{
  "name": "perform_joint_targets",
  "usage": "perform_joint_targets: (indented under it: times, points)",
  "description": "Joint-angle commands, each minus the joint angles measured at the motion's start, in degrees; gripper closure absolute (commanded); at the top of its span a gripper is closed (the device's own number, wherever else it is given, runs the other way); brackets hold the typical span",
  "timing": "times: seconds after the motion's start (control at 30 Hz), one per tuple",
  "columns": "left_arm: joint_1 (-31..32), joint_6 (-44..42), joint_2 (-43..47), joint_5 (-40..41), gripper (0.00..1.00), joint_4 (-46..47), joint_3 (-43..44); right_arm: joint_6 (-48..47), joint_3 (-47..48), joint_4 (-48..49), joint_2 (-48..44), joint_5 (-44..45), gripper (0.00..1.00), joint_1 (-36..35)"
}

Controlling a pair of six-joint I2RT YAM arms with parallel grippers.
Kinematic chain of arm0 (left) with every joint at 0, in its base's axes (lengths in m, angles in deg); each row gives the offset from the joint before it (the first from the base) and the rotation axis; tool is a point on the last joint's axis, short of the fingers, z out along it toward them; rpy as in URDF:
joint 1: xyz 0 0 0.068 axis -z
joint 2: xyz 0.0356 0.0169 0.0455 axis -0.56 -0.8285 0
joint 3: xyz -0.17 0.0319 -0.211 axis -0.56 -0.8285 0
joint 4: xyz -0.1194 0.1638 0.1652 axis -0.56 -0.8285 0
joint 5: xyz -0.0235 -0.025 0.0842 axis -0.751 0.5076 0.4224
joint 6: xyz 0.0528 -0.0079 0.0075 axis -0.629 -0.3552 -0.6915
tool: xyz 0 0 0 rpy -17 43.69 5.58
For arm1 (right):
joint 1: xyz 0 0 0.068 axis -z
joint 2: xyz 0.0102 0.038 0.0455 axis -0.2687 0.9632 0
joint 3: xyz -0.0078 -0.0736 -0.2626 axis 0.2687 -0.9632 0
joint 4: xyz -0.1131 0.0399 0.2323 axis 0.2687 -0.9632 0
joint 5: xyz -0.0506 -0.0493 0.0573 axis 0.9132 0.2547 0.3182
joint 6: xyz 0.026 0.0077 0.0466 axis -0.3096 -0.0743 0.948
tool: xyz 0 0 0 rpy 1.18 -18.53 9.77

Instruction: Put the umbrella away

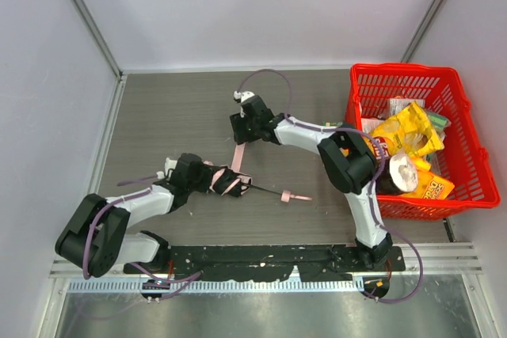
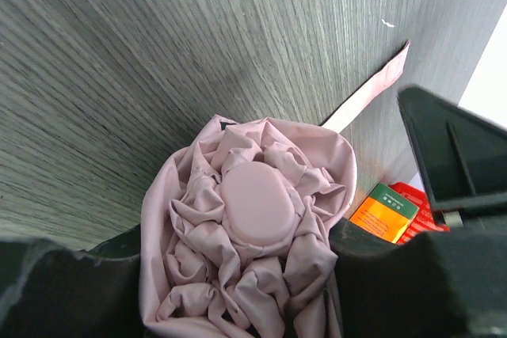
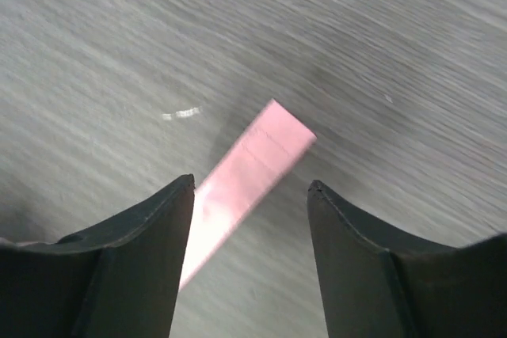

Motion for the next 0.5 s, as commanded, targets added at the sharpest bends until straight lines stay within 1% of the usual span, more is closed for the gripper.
perform_joint_targets:
  times: [0.0, 0.03, 0.07, 0.1, 0.13, 0.17, 0.2, 0.27, 0.37, 0.47]
  points:
    - [0.18, -3.0, -4.1, 1.86, 1.0, -18.82, -3.2, -11.55, -2.67, -3.07, -14.84, 5.99, 0.31, -2.26]
    - [0.17, -3.09, -4.27, 1.68, 1.0, -18.74, -3.28, -13.06, -5.98, -2.1, -17.99, 4.94, 0.29, -3.66]
    - [0.17, -3.09, -4.36, 1.59, 1.0, -18.65, -3.28, -16.3, -8.45, 1.3, -20.03, 3.28, 0.26, -4.46]
    - [0.17, -3.09, -4.28, 1.59, 1.0, -18.74, -3.28, -17.55, -13.61, 3.42, -23.35, -2.39, 0.25, -5.51]
    - [0.17, -3.09, -4.19, 1.68, 1.0, -18.74, -3.28, -19.91, -18.71, 6.66, -24.78, -5.15, 0.24, -6.21]
    - [0.17, -3.17, -4.19, 1.77, 1.0, -18.74, -3.28, -21.15, -21.63, 10.96, -27.23, -9.96, 0.24, -7.61]
    - [0.17, -3.26, -4.01, 1.94, 1.0, -18.82, -3.37, -22.99, -26.01, 14.75, -28.12, -11.49, 0.24, -8.41]
    - [0.17, -3.44, -3.66, 2.21, 1.0, -19.17, -3.2, -24.15, -29.9, 19.58, -30.15, -14.74, 0.22, -10.87]
    - [0.17, -3.79, -3.22, 2.47, 1.0, -19.7, -3.02, -22.75, -30.63, 23.65, -29.37, -15.9, 0.22, -13.24]
    - [0.17, -4.05, -2.87, 2.73, 1.0, -20.05, -2.76, -23.45, -29.23, 24.63, -26.91, -13.45, 0.22, -15.44]
